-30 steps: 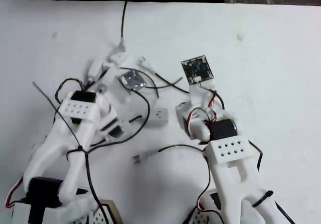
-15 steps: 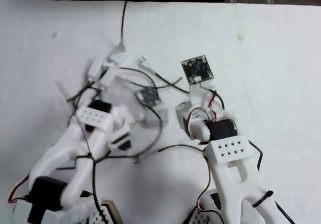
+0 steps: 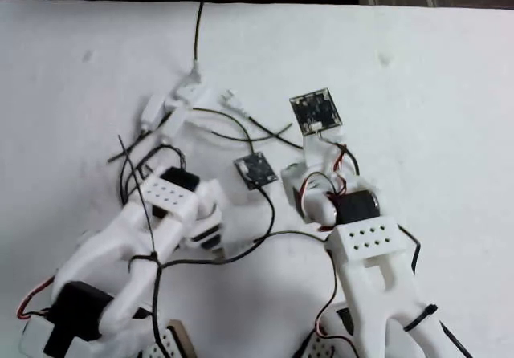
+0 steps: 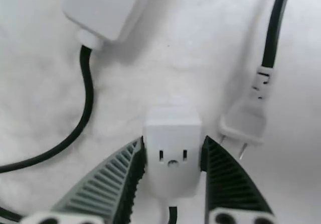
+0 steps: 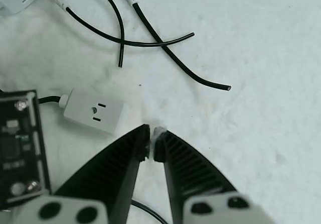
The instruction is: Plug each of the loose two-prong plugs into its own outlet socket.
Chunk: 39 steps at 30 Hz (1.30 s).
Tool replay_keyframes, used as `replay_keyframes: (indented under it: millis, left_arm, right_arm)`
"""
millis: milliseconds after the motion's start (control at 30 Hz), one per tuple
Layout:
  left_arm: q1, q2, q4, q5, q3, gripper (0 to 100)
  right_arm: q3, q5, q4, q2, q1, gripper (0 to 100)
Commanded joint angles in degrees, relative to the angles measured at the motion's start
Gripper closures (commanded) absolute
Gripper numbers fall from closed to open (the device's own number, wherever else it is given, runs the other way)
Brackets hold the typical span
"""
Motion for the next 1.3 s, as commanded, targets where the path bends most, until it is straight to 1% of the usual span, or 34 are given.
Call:
replay_keyframes:
  millis: [0, 133, 300, 367, 433, 533, 633, 700, 767, 833, 900, 967, 1033, 1100, 1267]
  left_arm:
    - [-1.63, -2.59, 4.22, 0.53, -2.99, 83]
    - [-3.30, -10.59, 9.41, 0.53, -4.57, 76]
    - [-8.48, -22.11, 11.16, -0.18, -4.13, 71]
    - [-9.80, -22.90, 10.37, -2.37, -2.73, 71]
    - [-10.42, -21.67, 7.30, -3.16, -0.09, 71]
    - [-11.30, -17.54, 0.53, -3.43, 3.87, 71]
    - [-11.38, -11.74, -2.29, -3.43, 4.57, 71]
    - [-10.95, -8.84, -2.29, -3.60, 4.48, 71]
    - [-9.10, -7.78, -2.11, -3.52, 5.01, 72]
    - [-6.81, -8.22, -0.70, -3.25, 5.63, 75]
    - [-3.12, -9.19, 0.62, -2.99, 6.77, 77]
    - [0.48, -10.59, 0.97, -0.53, 8.44, 77]
    - [2.51, -12.18, 0.97, 2.11, 9.41, 77]
    - [3.56, -13.14, 0.97, 2.99, 10.11, 77]
    - [3.21, -13.67, 1.05, 3.34, 10.55, 77]
  right_arm:
    - [-0.44, 0.70, -0.84, -0.04, 0.13, 97.7]
    - [-0.44, 0.70, -0.92, -0.04, 0.13, 97.7]
    - [-0.44, 0.70, -0.92, -0.04, 0.13, 97.7]
    - [-0.44, 0.70, -1.01, -0.04, 0.13, 97.7]
    - [-0.44, 0.70, -1.01, -0.04, 0.13, 97.7]
    - [-0.44, 0.70, -1.01, -0.04, 0.13, 97.7]
    - [-0.44, 0.70, -1.01, -0.04, 0.13, 97.7]
    - [-0.35, 0.70, -1.01, -0.04, 0.13, 97.7]
    - [-0.35, 0.70, -1.01, -0.04, 0.13, 97.7]
    - [-0.35, 0.70, -1.01, -0.04, 0.13, 97.7]
    - [-0.35, 0.70, -1.01, -0.04, 0.13, 97.7]
    - [-0.35, 0.70, -1.01, -0.04, 0.13, 97.7]
    - [-0.35, 0.70, -1.01, -0.04, 0.13, 97.7]
    - [-0.35, 0.70, -1.01, -0.04, 0.13, 97.7]
    - [-0.35, 0.70, -1.01, -0.04, 0.13, 97.7]
